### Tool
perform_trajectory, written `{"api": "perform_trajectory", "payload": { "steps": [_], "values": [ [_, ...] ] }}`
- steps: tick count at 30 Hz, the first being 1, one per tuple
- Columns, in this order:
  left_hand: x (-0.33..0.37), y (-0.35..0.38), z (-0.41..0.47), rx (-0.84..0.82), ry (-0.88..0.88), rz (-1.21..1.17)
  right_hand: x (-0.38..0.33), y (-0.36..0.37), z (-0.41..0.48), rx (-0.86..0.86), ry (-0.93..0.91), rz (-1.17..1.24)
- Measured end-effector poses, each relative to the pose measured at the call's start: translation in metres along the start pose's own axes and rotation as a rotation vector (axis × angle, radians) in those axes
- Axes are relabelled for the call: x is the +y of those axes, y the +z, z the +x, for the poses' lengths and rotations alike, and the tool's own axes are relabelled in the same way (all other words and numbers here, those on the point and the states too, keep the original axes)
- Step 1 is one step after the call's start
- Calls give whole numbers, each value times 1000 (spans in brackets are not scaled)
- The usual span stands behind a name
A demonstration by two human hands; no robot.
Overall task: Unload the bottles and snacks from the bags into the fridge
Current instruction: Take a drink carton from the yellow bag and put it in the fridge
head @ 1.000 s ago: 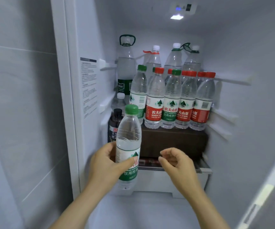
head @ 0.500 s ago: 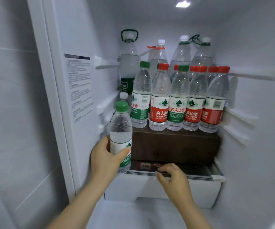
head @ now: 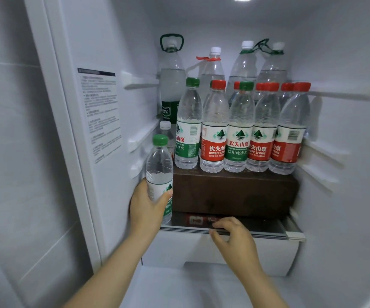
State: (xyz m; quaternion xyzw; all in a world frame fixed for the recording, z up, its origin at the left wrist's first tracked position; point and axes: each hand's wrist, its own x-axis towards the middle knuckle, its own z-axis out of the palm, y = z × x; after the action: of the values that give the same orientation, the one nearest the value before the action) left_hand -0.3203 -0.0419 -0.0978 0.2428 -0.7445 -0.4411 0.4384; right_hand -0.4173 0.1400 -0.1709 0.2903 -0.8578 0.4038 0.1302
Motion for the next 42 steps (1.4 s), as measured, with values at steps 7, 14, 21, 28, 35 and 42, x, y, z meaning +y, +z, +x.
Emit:
{"api": "perform_trajectory", "payload": {
  "steps": [7,14,21,28,35,42],
  "values": [
    [-16,0,-1,-100,36,224,0,-1,-1,-12,-14,24],
    [-8,-20,-35,-68,106,244,2,-1,-1,-25,-10,35],
    [-6,-6,-43,-295,81,28,2,-1,-2,-36,-20,31],
    [-19,1,-26,-245,42,62,2,-4,-3,-62,-22,42],
    [-22,4,-23,-226,98,147,-1,-8,-3,-91,-22,44],
    [-11,-7,-24,-309,28,112,-13,-22,10,-190,69,28]
  ]
}}
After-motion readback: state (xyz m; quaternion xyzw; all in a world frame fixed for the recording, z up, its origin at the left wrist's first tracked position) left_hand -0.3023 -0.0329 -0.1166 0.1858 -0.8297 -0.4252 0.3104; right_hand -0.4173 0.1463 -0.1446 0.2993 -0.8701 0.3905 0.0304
